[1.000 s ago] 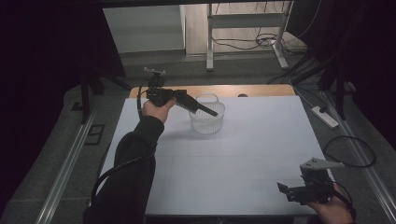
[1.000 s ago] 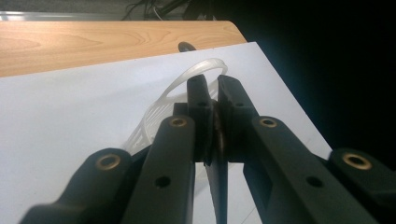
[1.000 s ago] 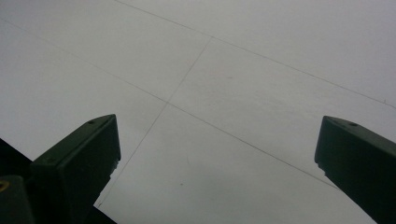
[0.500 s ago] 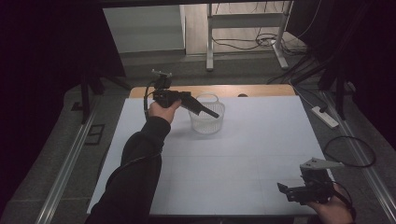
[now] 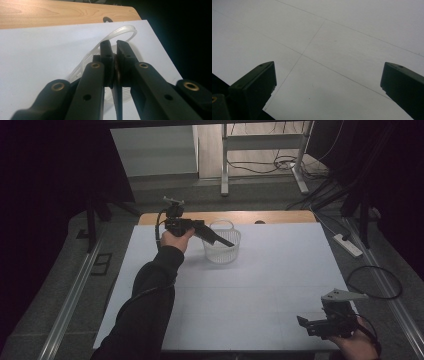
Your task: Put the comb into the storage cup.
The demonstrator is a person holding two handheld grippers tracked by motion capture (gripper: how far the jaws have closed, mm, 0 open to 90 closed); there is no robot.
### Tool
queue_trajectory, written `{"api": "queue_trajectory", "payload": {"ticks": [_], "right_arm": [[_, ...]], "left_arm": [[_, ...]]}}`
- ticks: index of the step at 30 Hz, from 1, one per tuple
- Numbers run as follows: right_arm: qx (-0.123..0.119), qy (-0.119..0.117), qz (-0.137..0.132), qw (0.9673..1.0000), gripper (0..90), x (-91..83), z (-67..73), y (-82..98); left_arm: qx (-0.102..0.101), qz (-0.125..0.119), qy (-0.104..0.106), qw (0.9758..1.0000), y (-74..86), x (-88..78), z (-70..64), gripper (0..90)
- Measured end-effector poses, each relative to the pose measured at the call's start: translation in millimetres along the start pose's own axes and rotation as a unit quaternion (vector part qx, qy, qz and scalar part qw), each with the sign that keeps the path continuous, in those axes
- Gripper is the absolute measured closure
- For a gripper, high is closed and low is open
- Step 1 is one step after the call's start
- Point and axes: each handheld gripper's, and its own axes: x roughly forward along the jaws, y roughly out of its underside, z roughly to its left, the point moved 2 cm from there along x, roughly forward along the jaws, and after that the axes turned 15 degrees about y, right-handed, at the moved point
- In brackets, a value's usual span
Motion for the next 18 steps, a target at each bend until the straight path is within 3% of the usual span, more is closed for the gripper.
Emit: {"api": "queue_trajectory", "payload": {"ticks": [10, 18], "right_arm": [[-0.001, 0.0, 0.001, 1.0, 0.5, 0.2, 0.2, -0.1], [-0.001, -0.001, 0.0, 1.0, 0.5, 0.1, 0.2, -0.1]], "left_arm": [[-0.024, -0.008, 0.016, 0.9996, 5.2, -2.9, 10.9, 83.3], [-0.028, -0.01, 0.016, 0.9994, 8.2, -3.5, 16.5, 82.1]]}}
